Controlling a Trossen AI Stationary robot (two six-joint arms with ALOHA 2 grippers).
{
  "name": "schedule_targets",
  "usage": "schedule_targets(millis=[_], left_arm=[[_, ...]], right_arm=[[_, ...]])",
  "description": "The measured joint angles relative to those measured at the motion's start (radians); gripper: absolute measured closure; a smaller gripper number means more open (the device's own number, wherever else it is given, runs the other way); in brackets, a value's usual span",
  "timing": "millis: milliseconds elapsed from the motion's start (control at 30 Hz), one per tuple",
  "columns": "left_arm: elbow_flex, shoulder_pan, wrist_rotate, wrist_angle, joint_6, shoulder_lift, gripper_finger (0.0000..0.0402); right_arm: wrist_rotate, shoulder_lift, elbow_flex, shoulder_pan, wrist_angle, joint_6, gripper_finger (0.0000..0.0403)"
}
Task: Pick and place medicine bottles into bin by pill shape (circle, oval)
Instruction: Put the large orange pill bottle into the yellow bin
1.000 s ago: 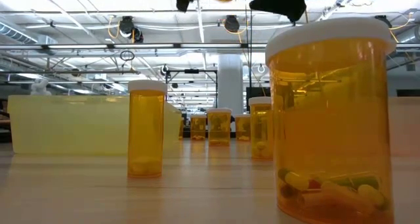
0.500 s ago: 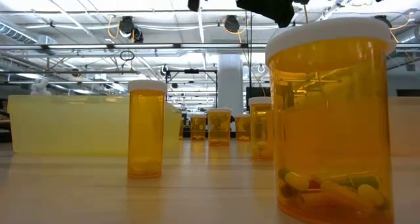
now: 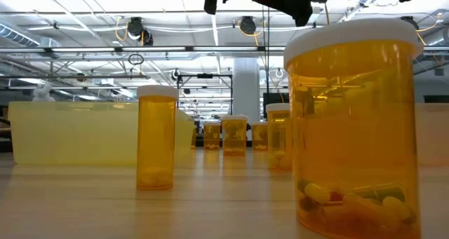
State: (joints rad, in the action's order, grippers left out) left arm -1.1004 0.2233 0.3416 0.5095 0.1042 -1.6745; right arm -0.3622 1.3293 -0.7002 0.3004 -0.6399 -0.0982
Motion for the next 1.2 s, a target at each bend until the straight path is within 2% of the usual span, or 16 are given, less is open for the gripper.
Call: schedule_targets(millis=[200,333,467,933,1133,1200], left_arm=[[0.0,0.0,0.0,-0.005,0.002,0.0,0.0213],[0.0,0.0,0.0,-0.017,-0.002,0.0,0.0212],[0.0,0.0,-0.002,-0.03,0.006,0.0,0.0195],[0.0,0.0,0.0,-0.112,0.011,0.02,0.0078],[-0.002,-0.004,-0.006,-0.242,0.031,0.061,0.0071],[-0.001,-0.005,-0.011,-0.331,0.039,0.092,0.0073]], right_arm=[[0.0,0.0,0.0,0.0,0.0,0.006,0.021],[0.0,0.0,0.0,0.0,0.002,0.013,0.0227],[0.001,0.0,0.0,0.0,0.007,0.015,0.0224],[0.002,0.0,0.0,0.0,0.056,0.013,0.0222],[0.0,-0.001,-0.002,0.0,0.074,0.013,0.0221],[0.0,0.001,-0.002,-0.001,0.092,0.013,0.0222]])
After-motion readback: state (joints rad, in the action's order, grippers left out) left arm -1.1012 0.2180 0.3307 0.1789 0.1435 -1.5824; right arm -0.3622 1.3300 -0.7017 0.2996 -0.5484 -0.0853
